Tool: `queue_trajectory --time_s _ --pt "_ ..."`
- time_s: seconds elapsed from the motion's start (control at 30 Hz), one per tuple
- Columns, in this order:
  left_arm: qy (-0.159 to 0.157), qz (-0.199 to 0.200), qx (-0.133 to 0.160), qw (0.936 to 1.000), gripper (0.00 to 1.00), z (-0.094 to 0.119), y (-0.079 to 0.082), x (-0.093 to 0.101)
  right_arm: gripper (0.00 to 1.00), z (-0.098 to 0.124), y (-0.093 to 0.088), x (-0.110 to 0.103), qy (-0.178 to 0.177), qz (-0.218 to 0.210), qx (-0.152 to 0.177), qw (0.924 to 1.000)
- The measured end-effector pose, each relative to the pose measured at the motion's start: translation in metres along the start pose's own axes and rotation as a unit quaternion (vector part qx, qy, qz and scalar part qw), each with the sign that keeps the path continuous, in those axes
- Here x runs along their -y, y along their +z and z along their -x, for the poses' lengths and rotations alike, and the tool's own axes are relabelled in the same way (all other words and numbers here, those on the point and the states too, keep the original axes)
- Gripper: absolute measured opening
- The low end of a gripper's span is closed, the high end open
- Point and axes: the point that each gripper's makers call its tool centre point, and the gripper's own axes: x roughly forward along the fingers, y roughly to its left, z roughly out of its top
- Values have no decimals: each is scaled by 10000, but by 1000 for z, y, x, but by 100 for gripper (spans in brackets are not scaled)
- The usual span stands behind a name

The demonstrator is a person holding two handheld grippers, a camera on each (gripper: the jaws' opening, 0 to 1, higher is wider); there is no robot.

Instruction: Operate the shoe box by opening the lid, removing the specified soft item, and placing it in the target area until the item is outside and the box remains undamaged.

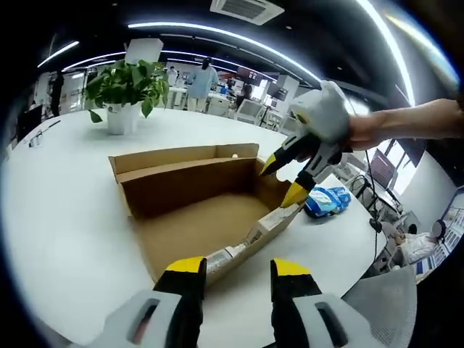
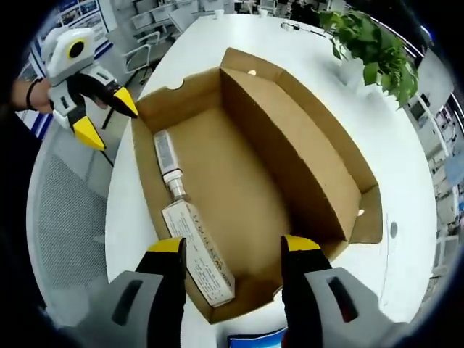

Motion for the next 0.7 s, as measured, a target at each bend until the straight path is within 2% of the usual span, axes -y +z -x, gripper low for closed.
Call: queue_trajectory --time_s 0.3,0.47,0.7 --pt "-12 -11 -38 10000 35 0 -2 -1 47 -12 -3 -8 340 393 -212 9984" --pt "-95 -45 -55 9999 35 -4 -3 3 48 -18 0 -10 569 320 -234 9976" --pt "-141 -165 -42 9998 36 -7 -2 7 53 -18 2 -3 427 301 -187 9985"
